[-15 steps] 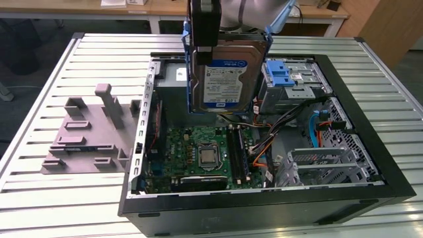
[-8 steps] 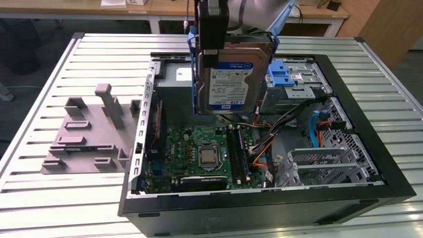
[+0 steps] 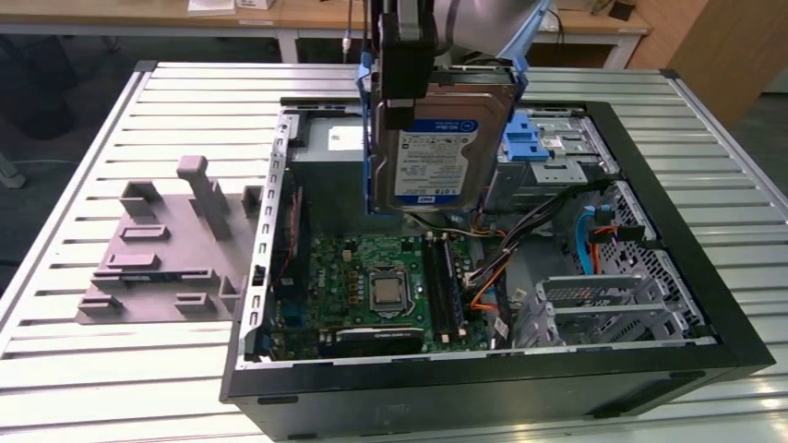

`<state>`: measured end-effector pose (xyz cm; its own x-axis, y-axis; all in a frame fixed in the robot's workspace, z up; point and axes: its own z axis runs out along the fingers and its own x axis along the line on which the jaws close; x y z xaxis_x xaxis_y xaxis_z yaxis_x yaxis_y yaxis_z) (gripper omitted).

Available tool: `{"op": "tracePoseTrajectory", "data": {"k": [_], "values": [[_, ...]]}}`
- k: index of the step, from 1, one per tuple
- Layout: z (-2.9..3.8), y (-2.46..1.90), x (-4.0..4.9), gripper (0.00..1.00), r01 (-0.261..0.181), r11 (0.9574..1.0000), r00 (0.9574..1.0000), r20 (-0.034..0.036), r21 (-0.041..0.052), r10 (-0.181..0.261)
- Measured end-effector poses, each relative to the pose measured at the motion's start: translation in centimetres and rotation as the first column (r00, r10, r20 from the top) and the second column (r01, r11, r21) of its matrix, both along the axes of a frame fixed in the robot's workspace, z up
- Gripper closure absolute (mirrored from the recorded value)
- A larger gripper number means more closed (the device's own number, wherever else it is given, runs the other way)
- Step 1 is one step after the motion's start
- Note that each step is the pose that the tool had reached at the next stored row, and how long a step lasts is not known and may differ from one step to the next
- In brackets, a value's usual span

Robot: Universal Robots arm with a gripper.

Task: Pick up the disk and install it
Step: 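Insert the disk into the insertion slot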

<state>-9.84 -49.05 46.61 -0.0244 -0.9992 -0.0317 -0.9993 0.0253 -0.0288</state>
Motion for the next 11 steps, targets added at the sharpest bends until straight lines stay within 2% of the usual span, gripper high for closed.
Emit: {"op": "tracePoseTrajectory", "data": {"k": [2,4,11], "values": [[-0.03,-0.36,0.04,0.64,0.000,1.0000,1.0000,0.0000,0.0000,0.000],[-0.04,-0.53,0.11,0.64,0.000,1.0000,1.0000,0.0001,0.0001,0.000],[-0.05,-0.59,0.91,0.64,0.000,1.0000,1.0000,0.0001,0.0000,0.000]]}}
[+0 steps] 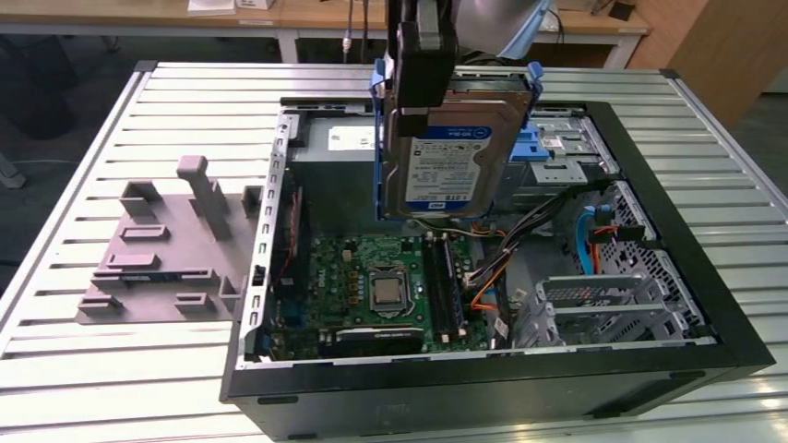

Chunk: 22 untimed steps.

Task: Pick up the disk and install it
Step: 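Insert the disk into the insertion slot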

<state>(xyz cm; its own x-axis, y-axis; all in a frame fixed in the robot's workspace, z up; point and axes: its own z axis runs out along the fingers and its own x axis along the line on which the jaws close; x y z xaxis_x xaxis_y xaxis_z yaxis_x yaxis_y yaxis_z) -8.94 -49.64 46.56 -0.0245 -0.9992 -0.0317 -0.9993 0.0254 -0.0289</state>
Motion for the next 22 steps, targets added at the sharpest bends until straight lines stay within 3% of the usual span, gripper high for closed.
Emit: {"op": "tracePoseTrajectory", "data": {"k": [13,22], "values": [[-0.01,-0.10,0.03,0.64,0.000,1.0000,1.0000,0.0000,0.0000,0.000],[-0.03,-1.23,0.03,0.64,0.000,1.0000,1.0000,0.0000,-0.0003,0.000]]}}
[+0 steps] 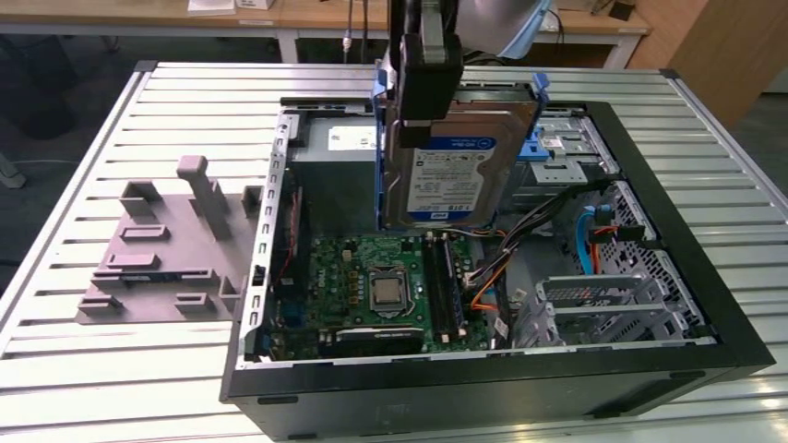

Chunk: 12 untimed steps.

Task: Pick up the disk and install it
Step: 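Insert the disk into the insertion slot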

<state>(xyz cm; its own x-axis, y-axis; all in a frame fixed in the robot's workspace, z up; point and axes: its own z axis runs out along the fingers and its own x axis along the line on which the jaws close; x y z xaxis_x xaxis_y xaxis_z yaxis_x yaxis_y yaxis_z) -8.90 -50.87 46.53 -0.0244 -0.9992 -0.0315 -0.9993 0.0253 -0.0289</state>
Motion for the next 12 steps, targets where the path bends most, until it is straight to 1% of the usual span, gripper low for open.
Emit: {"op": "tracePoseTrajectory", "data": {"k": [3,9,12], "values": [[-0.02,-0.33,0.29,0.64,0.000,1.0000,1.0000,-0.0001,-0.0004,0.000],[-0.10,-0.58,1.62,0.64,0.000,1.0000,1.0000,-0.0001,-0.0010,0.000],[-0.15,-0.80,1.90,0.64,0.000,1.0000,1.0000,0.0000,-0.0011,0.000]]}}
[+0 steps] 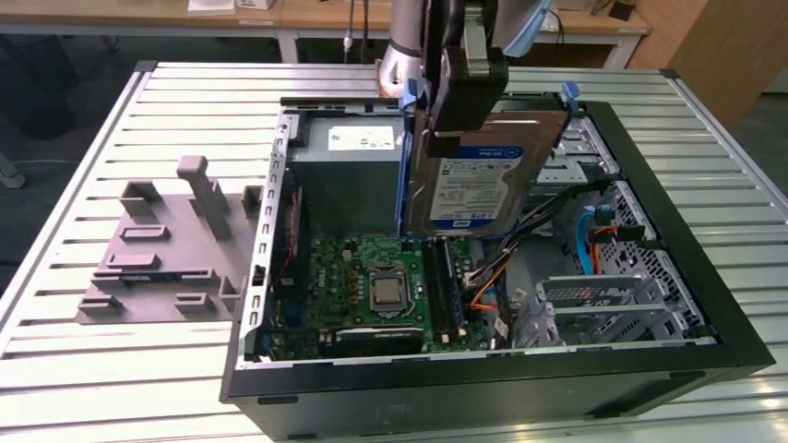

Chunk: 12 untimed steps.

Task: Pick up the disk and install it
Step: 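Insert the disk into the insertion slot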

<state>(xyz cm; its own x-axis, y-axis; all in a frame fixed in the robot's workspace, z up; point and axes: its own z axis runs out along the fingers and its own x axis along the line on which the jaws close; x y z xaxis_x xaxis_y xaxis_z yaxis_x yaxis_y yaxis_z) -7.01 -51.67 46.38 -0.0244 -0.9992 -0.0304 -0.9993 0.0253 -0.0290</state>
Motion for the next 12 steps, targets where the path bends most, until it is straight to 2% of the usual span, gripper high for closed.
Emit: {"op": "tracePoseTrajectory", "data": {"k": [8,12], "values": [[-0.06,-1.32,0.13,0.64,0.000,1.0000,1.0000,0.0000,-0.0017,0.000],[-0.08,-1.53,0.55,0.64,0.000,1.0000,1.0000,0.0000,-0.0051,0.000]]}}
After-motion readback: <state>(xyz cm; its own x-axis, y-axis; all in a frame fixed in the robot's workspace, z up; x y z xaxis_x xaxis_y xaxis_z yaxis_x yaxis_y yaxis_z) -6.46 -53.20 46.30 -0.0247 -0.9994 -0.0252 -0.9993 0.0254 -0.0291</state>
